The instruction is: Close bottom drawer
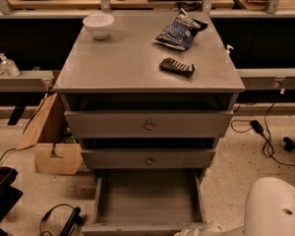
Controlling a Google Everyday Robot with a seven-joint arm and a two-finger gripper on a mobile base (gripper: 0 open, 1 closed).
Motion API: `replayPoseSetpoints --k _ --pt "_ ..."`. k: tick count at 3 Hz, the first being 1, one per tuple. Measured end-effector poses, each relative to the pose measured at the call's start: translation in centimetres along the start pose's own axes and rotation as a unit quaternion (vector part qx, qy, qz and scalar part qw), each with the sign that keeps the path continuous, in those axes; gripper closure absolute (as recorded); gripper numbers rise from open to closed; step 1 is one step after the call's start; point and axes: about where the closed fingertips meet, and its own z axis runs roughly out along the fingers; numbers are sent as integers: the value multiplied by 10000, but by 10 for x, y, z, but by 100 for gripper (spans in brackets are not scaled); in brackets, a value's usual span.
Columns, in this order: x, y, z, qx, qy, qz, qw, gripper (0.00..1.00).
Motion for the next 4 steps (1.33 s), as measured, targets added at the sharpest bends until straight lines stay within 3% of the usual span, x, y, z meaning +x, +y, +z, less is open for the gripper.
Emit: replayPoseSetpoints --k 1,2,3,4 --pt "-25 -12 33 -23 -148 -142 9998 100" --pt "-25 -11 32 -24 -149 -141 9998 100" --pt "-37 -31 43 76 -181 -136 9997 100" --pt "-36 -30 42 74 -183 -136 9997 100"
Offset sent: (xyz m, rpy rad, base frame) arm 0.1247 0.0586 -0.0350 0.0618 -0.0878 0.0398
